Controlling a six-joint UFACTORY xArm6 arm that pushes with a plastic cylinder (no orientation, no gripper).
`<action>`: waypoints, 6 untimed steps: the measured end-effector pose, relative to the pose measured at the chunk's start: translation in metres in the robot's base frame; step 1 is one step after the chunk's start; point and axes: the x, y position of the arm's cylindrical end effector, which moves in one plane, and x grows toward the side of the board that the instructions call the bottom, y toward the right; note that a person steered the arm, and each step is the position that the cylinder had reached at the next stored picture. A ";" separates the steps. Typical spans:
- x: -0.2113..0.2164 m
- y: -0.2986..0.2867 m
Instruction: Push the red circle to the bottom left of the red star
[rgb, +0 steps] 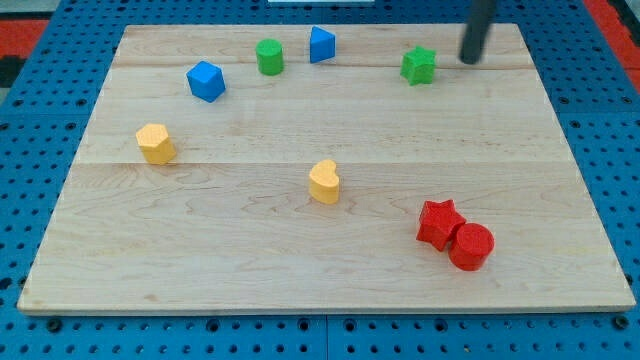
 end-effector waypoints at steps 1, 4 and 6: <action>0.101 0.012; 0.292 -0.040; 0.258 -0.059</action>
